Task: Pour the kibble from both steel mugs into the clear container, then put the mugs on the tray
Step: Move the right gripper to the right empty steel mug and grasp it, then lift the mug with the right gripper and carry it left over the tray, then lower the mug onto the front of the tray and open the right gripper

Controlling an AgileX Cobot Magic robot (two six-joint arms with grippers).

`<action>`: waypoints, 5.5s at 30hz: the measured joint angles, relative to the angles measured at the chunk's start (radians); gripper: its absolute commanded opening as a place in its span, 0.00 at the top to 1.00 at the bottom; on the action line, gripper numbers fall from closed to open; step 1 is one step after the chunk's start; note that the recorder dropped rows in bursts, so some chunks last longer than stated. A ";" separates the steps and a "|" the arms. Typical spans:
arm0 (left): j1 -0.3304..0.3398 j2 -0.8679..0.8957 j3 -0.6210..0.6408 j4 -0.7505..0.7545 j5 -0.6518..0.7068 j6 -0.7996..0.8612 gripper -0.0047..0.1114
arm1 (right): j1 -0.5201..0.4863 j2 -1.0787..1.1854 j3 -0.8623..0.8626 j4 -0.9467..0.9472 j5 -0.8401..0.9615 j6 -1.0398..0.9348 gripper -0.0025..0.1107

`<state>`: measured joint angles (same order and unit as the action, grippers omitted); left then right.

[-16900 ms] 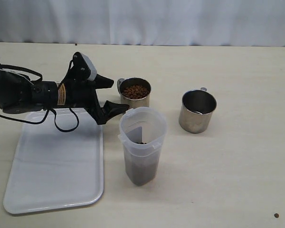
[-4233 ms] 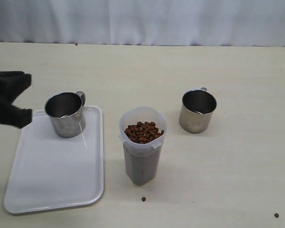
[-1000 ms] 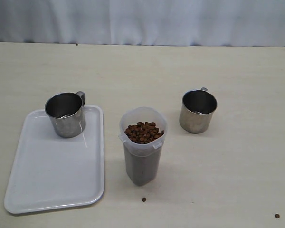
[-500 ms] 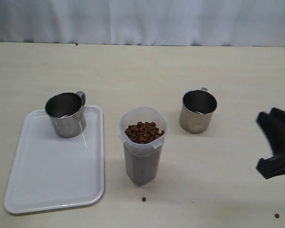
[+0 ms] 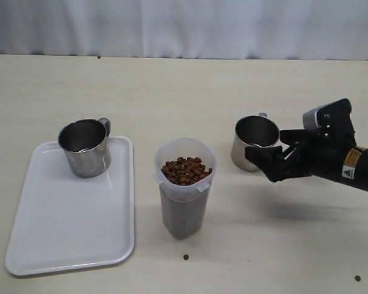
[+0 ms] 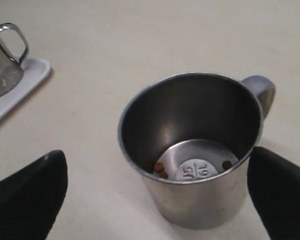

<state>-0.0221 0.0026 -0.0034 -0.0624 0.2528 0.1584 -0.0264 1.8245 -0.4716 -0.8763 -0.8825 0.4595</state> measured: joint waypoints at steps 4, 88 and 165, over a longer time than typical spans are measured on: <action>0.000 0.000 0.000 0.000 0.000 0.000 0.96 | 0.000 0.083 -0.079 -0.004 0.017 -0.002 0.03; 0.000 0.000 0.000 0.000 0.000 0.000 0.96 | 1.179 0.207 -0.602 0.876 0.369 -0.336 0.94; 0.000 0.000 0.000 0.000 0.000 0.000 0.96 | 1.246 0.125 -0.677 1.305 0.430 -0.730 0.31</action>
<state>-0.0221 0.0026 -0.0034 -0.0624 0.2528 0.1584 1.2195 1.9491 -1.1483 0.4291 -0.4530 -0.2701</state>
